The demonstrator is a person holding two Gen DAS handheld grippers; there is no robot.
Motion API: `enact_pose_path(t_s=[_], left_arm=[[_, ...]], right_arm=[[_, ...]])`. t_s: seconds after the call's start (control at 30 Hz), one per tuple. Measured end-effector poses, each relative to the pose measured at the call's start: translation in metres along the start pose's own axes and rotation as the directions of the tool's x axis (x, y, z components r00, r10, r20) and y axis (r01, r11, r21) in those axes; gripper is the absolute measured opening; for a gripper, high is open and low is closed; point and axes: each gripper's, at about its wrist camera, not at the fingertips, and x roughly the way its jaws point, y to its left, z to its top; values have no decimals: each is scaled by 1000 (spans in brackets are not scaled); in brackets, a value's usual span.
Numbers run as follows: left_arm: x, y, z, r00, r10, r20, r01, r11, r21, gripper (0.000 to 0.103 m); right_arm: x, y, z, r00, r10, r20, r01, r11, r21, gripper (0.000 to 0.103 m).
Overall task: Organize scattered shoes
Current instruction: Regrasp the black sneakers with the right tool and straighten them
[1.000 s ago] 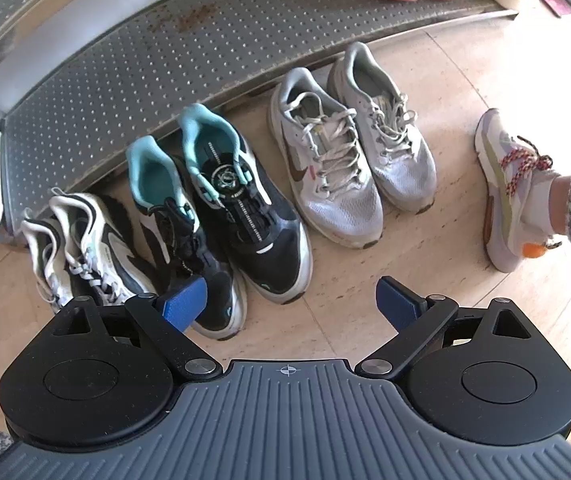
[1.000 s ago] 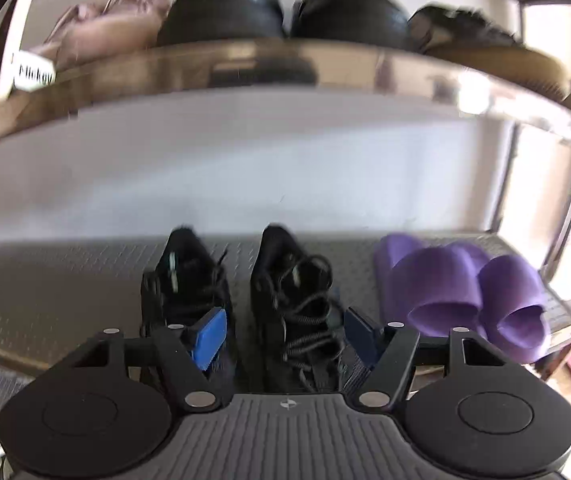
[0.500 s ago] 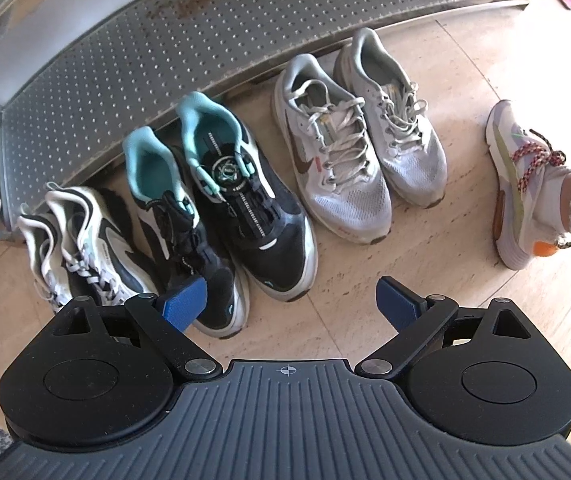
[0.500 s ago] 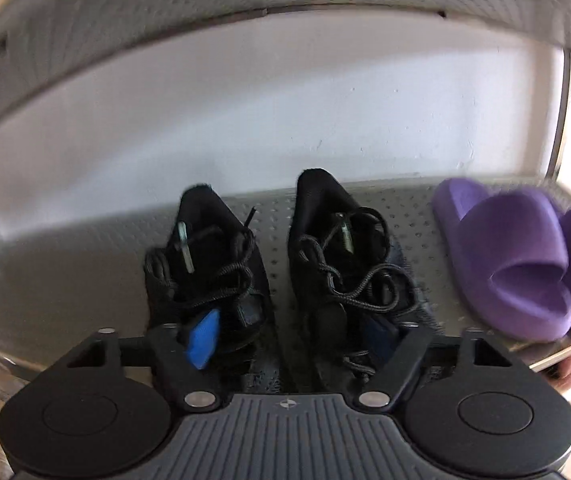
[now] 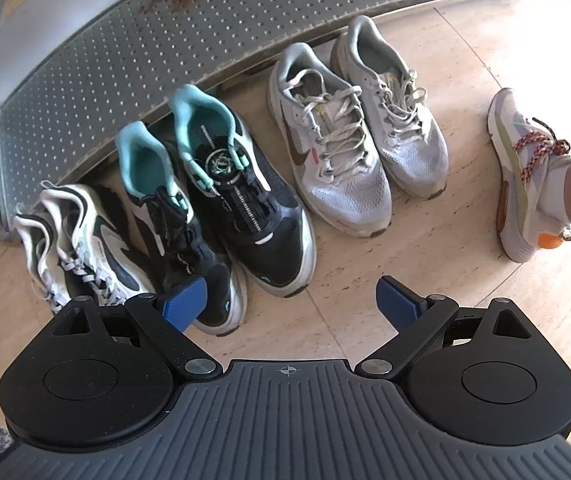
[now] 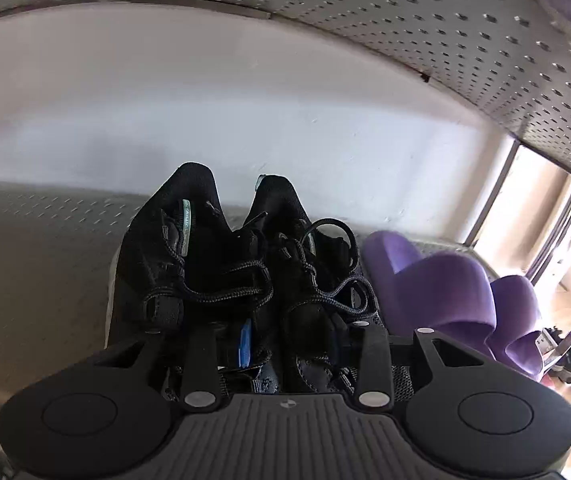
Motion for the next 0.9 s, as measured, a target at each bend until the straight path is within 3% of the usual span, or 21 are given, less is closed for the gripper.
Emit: enact_pose_path(t_s=[0.33, 0.7, 0.77, 0.83, 0.9], left_arm=[[10, 10, 3, 999, -4, -39, 3, 1000, -21, 95], [6, 10, 6, 999, -35, -34, 34, 999, -26, 95], [7, 10, 5, 999, -33, -39, 32, 999, -20, 95], [6, 11, 4, 999, -25, -41, 24, 1000, -16, 95], [5, 12, 4, 999, -16, -37, 16, 1000, -14, 95]], right_arm=[[56, 10, 15, 995, -88, 44, 88, 996, 19, 35], [51, -22, 11, 990, -134, 34, 135, 991, -9, 35], [49, -29, 10, 992, -118, 32, 118, 993, 6, 41], [40, -39, 10, 997, -67, 33, 66, 997, 43, 59], [27, -52, 9, 999, -10, 35, 7, 996, 90, 67]])
